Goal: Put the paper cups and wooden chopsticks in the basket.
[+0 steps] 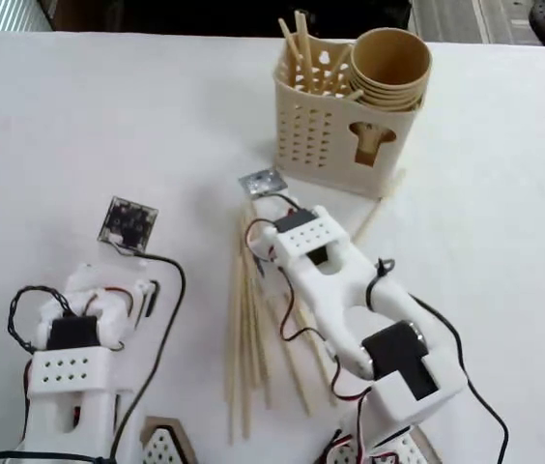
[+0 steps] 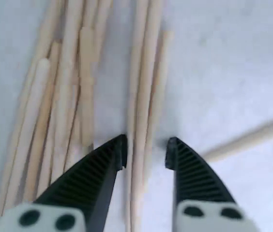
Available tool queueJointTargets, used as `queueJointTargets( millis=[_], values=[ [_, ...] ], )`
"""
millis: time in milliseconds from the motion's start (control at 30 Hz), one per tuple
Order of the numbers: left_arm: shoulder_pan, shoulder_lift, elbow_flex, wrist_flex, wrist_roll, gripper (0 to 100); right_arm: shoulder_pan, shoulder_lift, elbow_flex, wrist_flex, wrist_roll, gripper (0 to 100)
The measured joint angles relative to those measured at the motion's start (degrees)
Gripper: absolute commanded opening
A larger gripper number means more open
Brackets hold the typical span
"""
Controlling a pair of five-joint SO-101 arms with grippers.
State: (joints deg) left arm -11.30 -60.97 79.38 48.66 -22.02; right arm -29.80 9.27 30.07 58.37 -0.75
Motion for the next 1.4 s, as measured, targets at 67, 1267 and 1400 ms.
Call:
queueJointTargets(
  millis=[67,1267,1400],
  values=[
    [0.0,0.0,0.0,0.0,0.0,20,0.1,0.0,0.0,-0.2,-0.1,1.5],
    [0.0,0.0,0.0,0.0,0.0,20,-0.5,-26.3,2.0,2.4,0.0,1.7],
    [0.0,0.0,0.0,0.0,0.0,20,-0.6,-22.2,5.8,1.6,0.0,1.9]
  ],
)
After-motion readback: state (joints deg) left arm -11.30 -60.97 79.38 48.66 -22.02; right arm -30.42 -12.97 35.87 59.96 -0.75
